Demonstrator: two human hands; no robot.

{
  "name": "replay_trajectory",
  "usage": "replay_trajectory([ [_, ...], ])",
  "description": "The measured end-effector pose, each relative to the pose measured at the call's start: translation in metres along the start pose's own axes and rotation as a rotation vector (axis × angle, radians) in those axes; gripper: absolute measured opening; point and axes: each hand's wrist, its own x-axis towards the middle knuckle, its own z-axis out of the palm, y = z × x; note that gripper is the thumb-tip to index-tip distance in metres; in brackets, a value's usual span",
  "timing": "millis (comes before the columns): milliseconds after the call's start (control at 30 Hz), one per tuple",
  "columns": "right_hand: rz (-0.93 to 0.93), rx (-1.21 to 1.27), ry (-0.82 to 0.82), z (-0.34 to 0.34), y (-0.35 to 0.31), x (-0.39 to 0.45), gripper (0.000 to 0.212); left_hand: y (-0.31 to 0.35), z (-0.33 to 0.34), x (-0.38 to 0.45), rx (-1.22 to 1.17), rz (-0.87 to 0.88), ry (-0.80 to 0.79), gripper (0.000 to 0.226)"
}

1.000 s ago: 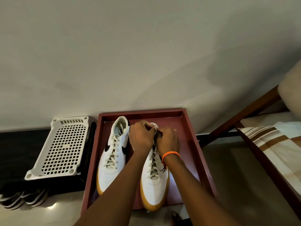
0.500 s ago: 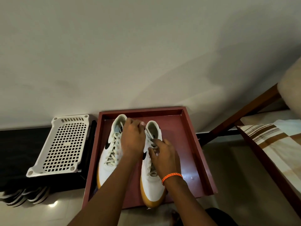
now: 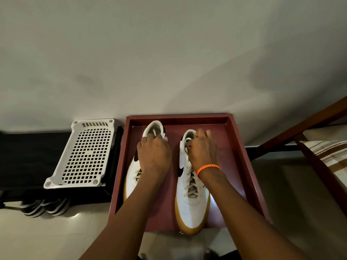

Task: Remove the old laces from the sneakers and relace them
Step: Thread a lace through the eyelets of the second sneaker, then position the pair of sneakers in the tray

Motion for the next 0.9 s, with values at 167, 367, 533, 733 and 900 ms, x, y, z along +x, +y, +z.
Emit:
replay_trajectory([
  [167, 0.147, 0.325, 0.172, 0.001, 0.018, 0.016, 0.011, 0.020, 0.015, -0.008, -0.008, 0.001, -0.045, 0.059],
  [367, 0.036, 0.388, -0.139, 0.017, 0.033, 0.049, 0.040, 0.033, 0.024, 0.012, -0.095, 0.162, -0.048, 0.025],
  [533, 0.138, 0.467, -0.199, 0.007, 0.041, 0.047, 0.062, 0.061, 0.019, 0.023, 0.092, 0.467, -0.256, 0.030],
  [733, 0.207, 0.222, -0.350, -0.022, 0.074, 0.013, 0.036, 0.084, 0.000, -0.021, 0.197, 0.668, -0.366, 0.028],
  [900, 0.266, 0.064, -0.500, -0.032, 0.079, -0.013, 0.019, 0.088, -0.013, -0.094, -0.205, 0.231, -0.123, 0.036],
])
